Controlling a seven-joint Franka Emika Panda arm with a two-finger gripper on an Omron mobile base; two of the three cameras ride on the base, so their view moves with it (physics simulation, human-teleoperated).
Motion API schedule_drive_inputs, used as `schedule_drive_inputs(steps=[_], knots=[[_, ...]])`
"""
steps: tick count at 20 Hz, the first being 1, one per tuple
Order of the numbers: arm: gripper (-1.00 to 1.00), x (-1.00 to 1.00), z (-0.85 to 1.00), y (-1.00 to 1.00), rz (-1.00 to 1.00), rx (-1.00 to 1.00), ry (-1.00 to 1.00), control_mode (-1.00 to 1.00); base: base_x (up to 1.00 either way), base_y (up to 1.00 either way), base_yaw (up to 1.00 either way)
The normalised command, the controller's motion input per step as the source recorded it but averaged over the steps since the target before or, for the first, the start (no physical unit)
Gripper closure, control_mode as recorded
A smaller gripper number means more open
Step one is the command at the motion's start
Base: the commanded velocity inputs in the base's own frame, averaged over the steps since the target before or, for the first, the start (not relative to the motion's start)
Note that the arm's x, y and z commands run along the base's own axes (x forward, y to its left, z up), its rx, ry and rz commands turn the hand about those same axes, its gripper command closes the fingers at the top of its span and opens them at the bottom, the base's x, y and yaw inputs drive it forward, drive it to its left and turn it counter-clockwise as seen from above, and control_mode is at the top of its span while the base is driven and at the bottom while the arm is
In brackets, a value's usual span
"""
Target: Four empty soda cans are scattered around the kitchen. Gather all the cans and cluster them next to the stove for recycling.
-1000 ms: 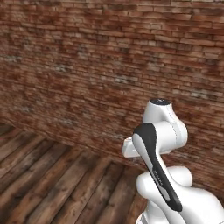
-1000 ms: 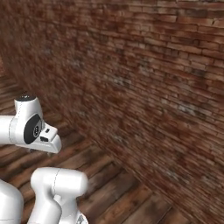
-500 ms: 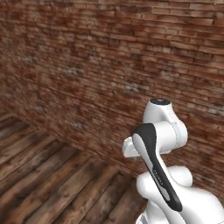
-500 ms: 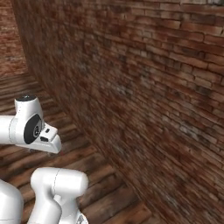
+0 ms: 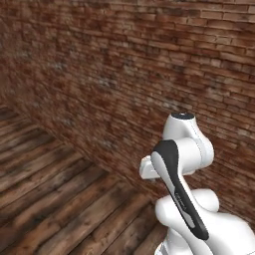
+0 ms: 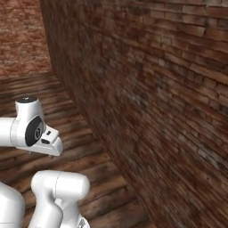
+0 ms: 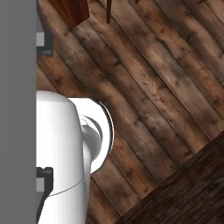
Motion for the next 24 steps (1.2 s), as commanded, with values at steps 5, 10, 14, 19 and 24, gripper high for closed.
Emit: schedule_drive_inputs(steps=[5, 10, 14, 19, 24], knots=[[-1.00, 0.00, 0.00, 0.00, 0.00, 0.00, 0.00, 1.00, 0.32, -0.01, 0.37], [-1.00, 0.00, 0.00, 0.00, 0.00, 0.00, 0.00, 1.00, 0.53, -0.13, 0.37], [-1.00, 0.00, 0.00, 0.00, 0.00, 0.00, 0.00, 1.00, 0.67, 0.08, 0.22], [-1.00, 0.00, 0.00, 0.00, 0.00, 0.00, 0.00, 1.00, 0.70, 0.00, 0.25], [-1.00, 0.00, 0.00, 0.00, 0.00, 0.00, 0.00, 1.00, 0.83, -0.01, 0.17]])
